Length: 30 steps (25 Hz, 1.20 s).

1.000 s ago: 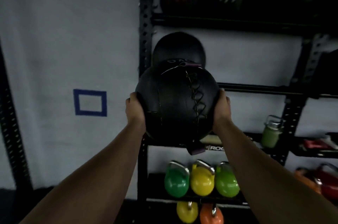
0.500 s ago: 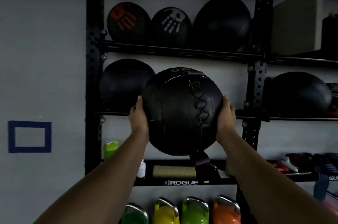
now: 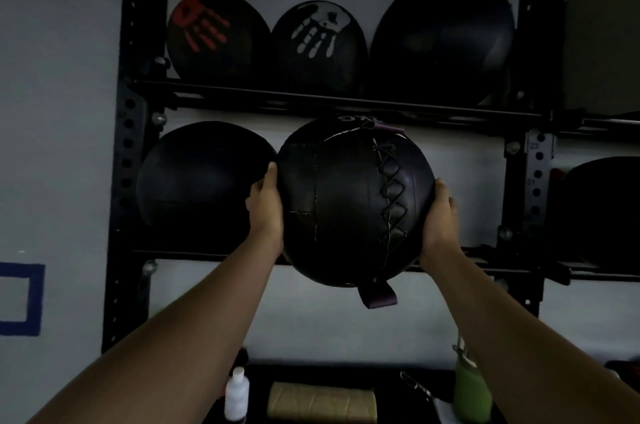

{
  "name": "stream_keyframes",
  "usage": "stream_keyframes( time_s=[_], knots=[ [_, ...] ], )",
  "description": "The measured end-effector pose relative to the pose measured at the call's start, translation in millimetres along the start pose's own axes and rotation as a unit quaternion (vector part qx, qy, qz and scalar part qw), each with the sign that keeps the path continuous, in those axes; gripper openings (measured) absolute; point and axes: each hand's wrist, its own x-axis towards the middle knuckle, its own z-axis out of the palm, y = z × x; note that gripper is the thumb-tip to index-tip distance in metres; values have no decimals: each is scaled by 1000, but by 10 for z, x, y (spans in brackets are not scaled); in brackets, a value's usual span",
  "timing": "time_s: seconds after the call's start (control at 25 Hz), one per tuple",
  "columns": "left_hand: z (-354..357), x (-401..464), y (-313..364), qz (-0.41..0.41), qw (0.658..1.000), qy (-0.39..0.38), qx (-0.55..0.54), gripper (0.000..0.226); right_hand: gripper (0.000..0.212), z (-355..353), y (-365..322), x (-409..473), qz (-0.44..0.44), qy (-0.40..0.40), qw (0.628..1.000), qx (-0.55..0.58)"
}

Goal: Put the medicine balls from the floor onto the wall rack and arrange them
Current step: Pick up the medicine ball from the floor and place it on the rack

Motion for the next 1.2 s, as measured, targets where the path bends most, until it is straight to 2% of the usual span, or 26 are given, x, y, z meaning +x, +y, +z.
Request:
stream_keyframes(
  time_s=[0.2, 0.32, 0.48, 0.56, 0.72, 0.84, 0.96, 1.2],
  knots=[
    [281, 687, -202, 13, 1000, -7, 12, 102, 62, 183, 182, 783, 18, -9, 1000, -8],
    [341, 949, -352, 6, 1000, 6, 3, 103, 53, 281, 358, 1113, 17, -15, 1000, -12],
    [469, 1134, -553, 52, 993, 89, 60, 105, 44, 415, 642, 1538, 8, -34, 999, -20],
    [588, 1187, -609, 61, 988, 105, 95, 101, 45, 474, 742, 1759, -17, -48, 997, -51],
    [751, 1309, -853, 93, 967, 134, 197, 76, 51, 619, 928, 2025, -103, -103, 975, -166],
    [842, 1393, -1036, 150, 940, 191, 238, 68, 50, 688, 1067, 2115, -140, -89, 970, -175],
    [877, 1429, -1086, 166, 932, 216, 239, 66, 51, 688, 1076, 2151, -144, -89, 970, -177],
    [817, 1290, -977, 158, 923, 175, 303, 65, 53, 526, 909, 2114, -114, -157, 958, -210]
  ],
)
